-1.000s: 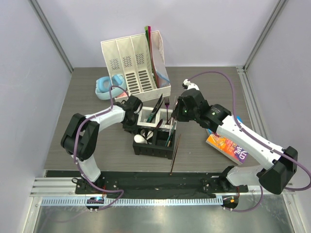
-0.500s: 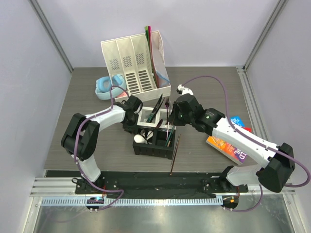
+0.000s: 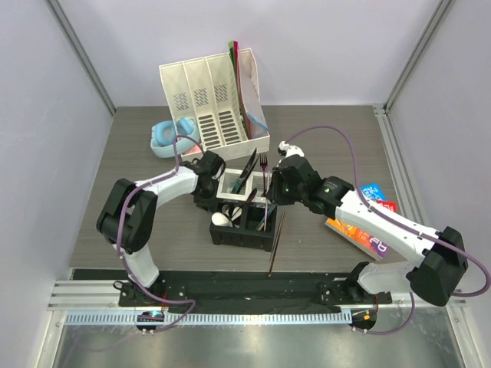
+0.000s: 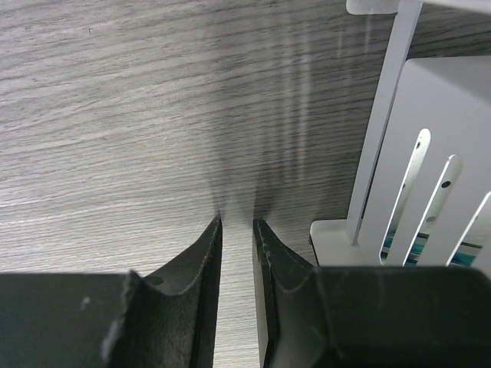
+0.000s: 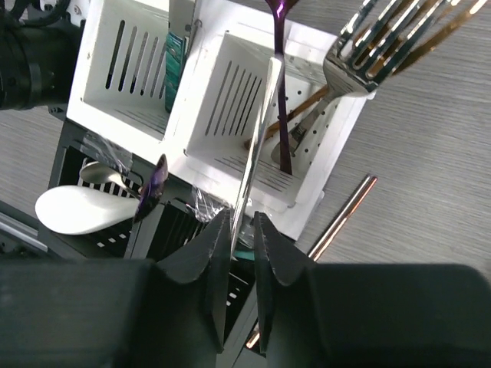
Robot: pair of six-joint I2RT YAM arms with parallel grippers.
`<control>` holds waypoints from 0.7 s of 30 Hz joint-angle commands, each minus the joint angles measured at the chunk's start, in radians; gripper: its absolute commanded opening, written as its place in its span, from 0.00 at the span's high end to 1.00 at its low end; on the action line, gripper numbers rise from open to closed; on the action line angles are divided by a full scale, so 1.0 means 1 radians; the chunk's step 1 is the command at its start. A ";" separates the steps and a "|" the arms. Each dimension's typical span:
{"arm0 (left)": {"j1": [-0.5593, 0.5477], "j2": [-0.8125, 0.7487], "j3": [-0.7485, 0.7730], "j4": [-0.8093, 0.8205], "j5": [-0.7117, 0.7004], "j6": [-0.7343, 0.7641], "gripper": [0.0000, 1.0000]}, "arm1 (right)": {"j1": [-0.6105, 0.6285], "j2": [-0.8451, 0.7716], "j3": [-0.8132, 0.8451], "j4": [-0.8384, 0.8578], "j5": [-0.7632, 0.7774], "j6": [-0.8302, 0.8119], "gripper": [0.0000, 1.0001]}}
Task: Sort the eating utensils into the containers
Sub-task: Place the chopstick in the storage box.
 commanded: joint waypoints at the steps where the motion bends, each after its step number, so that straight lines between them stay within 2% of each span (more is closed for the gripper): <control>1: 0.004 0.011 0.039 0.039 0.003 -0.002 0.78 | 0.006 -0.071 -0.021 0.030 0.016 -0.001 0.71; 4: 0.004 0.014 0.039 0.039 0.006 -0.002 0.78 | 0.006 -0.085 -0.031 0.029 0.024 0.007 0.68; 10: 0.004 0.017 0.043 0.041 0.008 -0.001 0.78 | 0.006 -0.087 -0.024 0.027 0.030 0.004 0.67; 21: 0.004 0.014 0.029 0.047 0.009 -0.004 0.77 | 0.006 -0.074 0.005 -0.001 -0.076 -0.005 0.67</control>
